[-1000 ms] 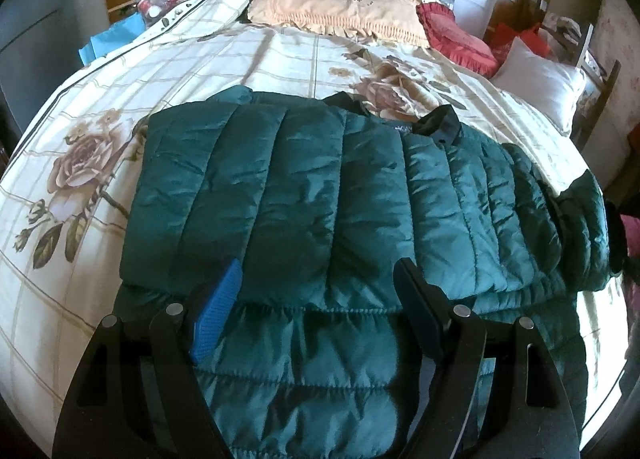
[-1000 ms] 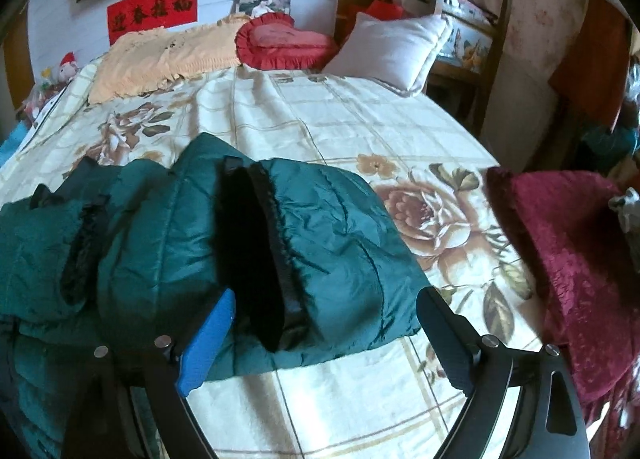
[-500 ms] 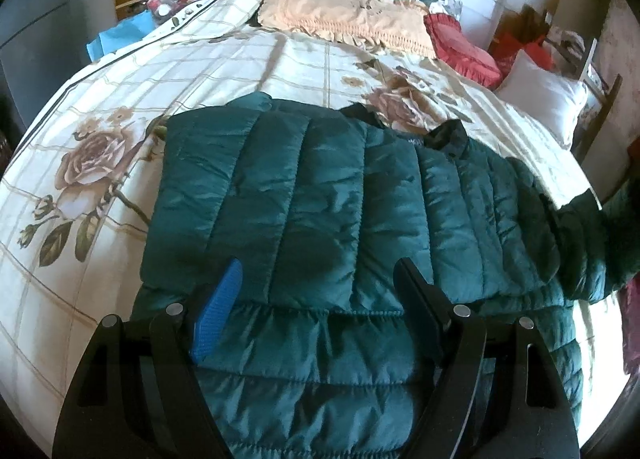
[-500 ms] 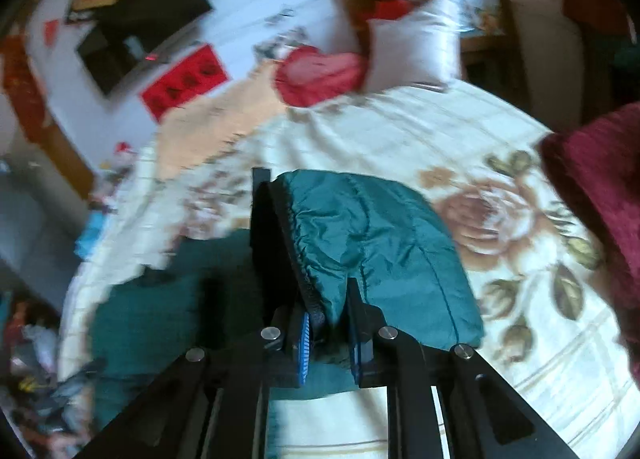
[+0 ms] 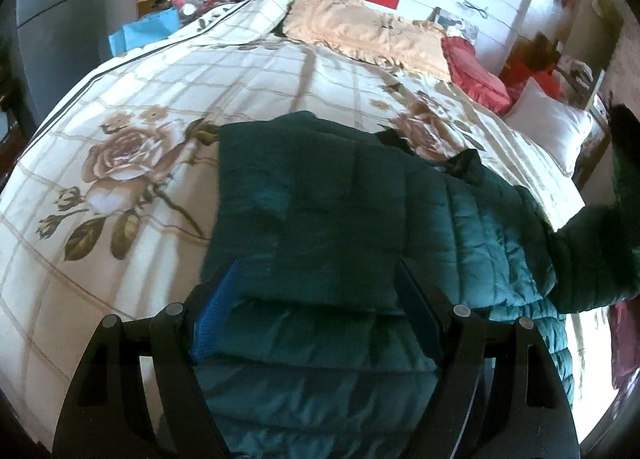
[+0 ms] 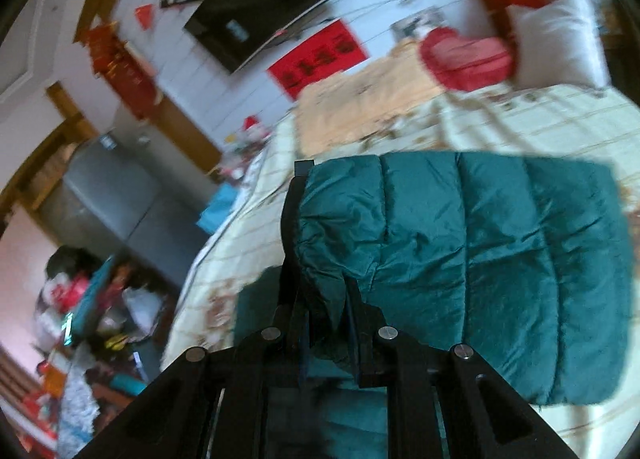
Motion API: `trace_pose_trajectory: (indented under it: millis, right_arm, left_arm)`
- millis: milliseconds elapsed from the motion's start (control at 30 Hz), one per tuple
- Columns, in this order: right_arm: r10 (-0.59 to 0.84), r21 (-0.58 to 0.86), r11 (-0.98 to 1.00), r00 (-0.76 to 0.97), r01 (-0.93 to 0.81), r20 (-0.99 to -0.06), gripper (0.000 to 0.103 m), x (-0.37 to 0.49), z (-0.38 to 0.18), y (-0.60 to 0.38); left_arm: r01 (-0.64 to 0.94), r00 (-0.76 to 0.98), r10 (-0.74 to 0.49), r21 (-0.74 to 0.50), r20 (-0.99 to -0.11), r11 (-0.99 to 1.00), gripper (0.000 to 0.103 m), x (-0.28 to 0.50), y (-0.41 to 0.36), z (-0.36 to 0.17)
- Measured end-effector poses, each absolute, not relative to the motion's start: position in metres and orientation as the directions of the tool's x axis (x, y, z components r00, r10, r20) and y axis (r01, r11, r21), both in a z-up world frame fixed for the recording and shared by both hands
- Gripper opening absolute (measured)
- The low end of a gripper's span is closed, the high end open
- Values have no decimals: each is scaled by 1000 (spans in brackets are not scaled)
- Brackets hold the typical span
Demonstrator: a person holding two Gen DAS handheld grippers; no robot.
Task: Fold large clothes
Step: 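Fold the sleeve across the jacket body with the right tool and release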
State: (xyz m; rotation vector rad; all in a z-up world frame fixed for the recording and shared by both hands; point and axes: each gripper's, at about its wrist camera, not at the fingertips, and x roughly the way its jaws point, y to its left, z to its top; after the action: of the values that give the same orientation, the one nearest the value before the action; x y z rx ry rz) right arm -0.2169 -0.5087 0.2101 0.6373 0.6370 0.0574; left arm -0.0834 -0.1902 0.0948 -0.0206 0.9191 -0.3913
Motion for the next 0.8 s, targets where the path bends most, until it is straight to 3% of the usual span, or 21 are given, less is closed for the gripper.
trace_pose_trajectory:
  millis: [333,600,667,700,733,800]
  right_arm:
    - [443,632,773,668,54,-598,14,-110,149,-416]
    - [511,664,742,565,90,-648,15,-64,86,-370]
    - [512,673,729,557,121,-654,29,-62,75,-371]
    - [516,682,721,562,121,-646,56,-66,75,-372]
    - [529,696,710,571,108,-628,75,-71,78,-373]
    - [517,671,737,575,77,-634,77,-85,94,-375]
  left_arm:
    - [246,555,-330,-228,-764,942,79,-73,-138,94]
    - [205,545,-343,-275,-765,939,79,-64,-119,88]
    - [203,535,-360,-297,-764,933,79,-62,-117,87]
    - [204,531,-373,-312,-761,928,79,-62,-117,87]
    - [208,530,-385,-325,-756,923,79,-62,-118,88]
    - [216,531,-402,-340,-746,915,79,-63,-122,90]
